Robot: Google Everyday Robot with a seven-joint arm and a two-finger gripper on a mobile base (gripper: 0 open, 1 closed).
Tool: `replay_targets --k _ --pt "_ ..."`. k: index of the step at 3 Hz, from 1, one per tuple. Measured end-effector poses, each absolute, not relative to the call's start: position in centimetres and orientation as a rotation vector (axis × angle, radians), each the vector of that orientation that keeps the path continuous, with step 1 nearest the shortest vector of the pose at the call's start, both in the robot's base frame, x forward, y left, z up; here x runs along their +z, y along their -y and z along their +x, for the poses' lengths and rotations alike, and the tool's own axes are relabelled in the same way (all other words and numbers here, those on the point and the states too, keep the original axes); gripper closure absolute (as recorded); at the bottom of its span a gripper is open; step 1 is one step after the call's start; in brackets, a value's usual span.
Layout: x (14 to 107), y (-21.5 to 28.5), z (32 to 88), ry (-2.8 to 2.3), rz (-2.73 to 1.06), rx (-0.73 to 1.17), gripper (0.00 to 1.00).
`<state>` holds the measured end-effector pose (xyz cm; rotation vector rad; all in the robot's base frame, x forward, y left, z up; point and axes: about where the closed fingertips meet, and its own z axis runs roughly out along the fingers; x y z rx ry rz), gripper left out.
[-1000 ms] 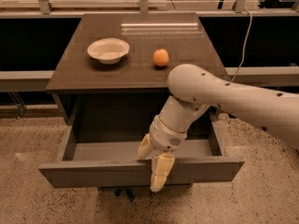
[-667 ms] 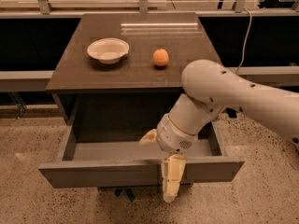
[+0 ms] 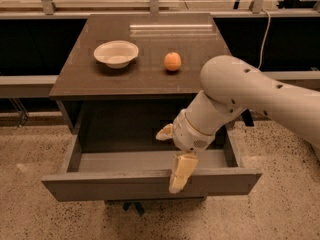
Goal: Open top drawer
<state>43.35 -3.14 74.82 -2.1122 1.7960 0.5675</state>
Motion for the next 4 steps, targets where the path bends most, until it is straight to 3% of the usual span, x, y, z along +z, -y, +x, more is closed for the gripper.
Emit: replay_targets --k 3,4 --pt "68.7 1.5 52.4 -1.888 -1.909 0.507 0.87" --pt "65.3 0.4 53.6 -1.895 -1.831 0.535 1.0"
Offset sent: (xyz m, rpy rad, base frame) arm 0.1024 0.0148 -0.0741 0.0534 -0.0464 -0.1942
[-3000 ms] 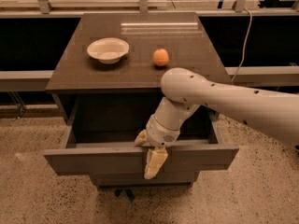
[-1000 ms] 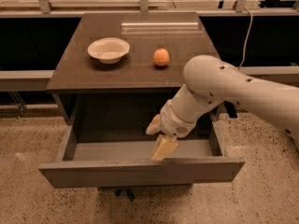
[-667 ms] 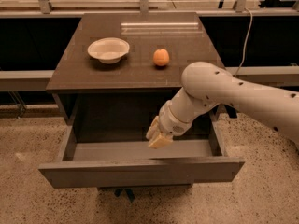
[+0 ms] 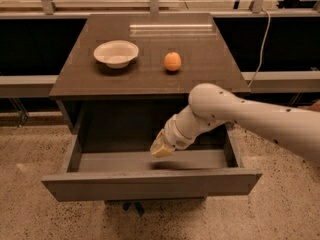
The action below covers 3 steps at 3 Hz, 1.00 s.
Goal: Open top drawer
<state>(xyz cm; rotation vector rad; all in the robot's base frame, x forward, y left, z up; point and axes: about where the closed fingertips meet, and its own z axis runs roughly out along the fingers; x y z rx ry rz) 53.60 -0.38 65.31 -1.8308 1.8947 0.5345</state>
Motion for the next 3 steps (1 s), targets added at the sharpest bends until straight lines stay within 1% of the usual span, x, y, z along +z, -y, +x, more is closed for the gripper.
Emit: replay_targets --k 1,3 --pt "63.0 -0.8 53.1 -1.848 -1.798 0.544 1.0" --pt "62.8 -3.9 50.7 -1.56 -1.924 0.591 1.0"
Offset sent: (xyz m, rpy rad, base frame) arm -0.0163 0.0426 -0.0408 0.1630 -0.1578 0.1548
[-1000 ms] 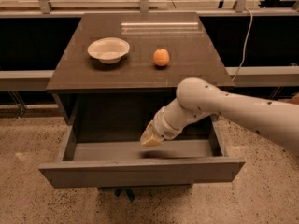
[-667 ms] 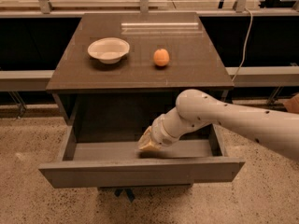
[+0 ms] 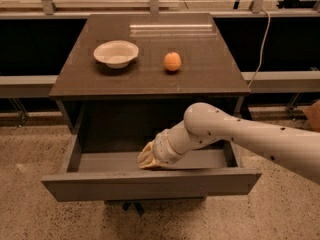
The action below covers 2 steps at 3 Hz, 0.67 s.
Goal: Open top drawer
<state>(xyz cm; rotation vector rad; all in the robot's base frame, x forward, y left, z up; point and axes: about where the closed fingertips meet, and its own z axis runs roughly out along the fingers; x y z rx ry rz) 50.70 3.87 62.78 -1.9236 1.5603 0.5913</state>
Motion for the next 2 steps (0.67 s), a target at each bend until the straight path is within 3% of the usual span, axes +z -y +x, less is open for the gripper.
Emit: replay_targets --k 2 --pt "64.27 -3.96 47.43 -1.452 -1.979 0.645 1.0"
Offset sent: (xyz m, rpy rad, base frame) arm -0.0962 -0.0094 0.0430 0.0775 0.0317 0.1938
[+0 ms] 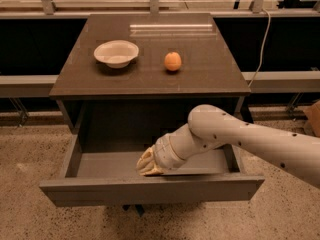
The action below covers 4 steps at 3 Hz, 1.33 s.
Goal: Open top drawer
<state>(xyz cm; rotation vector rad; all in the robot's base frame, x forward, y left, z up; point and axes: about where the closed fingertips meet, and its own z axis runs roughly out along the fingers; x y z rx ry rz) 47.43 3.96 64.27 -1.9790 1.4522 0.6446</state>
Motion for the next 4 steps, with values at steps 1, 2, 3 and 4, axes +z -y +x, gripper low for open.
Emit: replay_targets --k 1,2,3,4 --pt "65.2 -3.9 44.9 -1.415 -1.964 0.709 1.0" --pt "65.2 -3.9 44.9 -1.415 -1.964 0.709 1.0" --pt "67.0 -2.4 47.5 -1.47 -1.924 0.642 1.0" --pt "68.6 -1.4 49.7 -1.498 -1.873 0.613 1.0"
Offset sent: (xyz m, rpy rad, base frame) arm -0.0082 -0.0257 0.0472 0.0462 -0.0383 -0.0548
